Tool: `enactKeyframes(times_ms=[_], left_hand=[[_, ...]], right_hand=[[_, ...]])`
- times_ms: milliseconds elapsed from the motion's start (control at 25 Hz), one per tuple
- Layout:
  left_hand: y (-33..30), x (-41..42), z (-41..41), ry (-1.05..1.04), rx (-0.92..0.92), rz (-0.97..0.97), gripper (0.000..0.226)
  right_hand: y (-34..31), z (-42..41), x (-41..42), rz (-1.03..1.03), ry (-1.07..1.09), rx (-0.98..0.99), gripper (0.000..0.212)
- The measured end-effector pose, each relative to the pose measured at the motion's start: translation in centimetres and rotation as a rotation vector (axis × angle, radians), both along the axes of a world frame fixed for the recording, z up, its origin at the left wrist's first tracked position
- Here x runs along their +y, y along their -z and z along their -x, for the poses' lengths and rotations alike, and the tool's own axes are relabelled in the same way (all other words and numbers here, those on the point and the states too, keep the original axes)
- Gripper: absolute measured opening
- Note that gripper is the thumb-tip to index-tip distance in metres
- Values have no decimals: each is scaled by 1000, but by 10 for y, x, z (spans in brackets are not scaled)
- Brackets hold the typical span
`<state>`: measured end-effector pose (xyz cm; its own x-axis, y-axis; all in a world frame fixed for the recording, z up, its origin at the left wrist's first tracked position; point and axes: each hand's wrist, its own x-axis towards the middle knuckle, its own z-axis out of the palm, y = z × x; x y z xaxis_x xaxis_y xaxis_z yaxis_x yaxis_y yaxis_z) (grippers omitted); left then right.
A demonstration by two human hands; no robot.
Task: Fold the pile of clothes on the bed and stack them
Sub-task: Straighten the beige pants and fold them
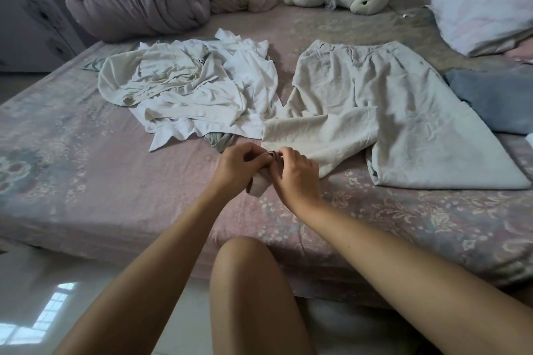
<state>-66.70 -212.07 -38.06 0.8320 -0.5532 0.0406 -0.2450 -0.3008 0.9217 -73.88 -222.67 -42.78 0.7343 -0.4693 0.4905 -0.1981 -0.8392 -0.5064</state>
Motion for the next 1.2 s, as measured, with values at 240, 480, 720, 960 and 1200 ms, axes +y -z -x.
enactKeyframes(times_ms=[240, 480, 720, 960, 1200], left_hand=[[-5, 8, 5, 115, -227, -162, 10], [-4, 18, -6, 341, -655, -363, 16], [-3, 33, 12, 405, -795, -484, 23], [-24, 60, 15, 463, -738, -426, 12], [-35, 96, 25, 463, -730, -511, 19]], right_hand=[[3, 9, -8, 74, 35, 319, 22], [-10, 39, -51, -268, 87, 172, 21], [-15, 94, -95, -57, 186, 494, 23], [-34, 114, -80, -527, 22, 216, 20], [-60, 153, -59, -455, -245, 387, 29]])
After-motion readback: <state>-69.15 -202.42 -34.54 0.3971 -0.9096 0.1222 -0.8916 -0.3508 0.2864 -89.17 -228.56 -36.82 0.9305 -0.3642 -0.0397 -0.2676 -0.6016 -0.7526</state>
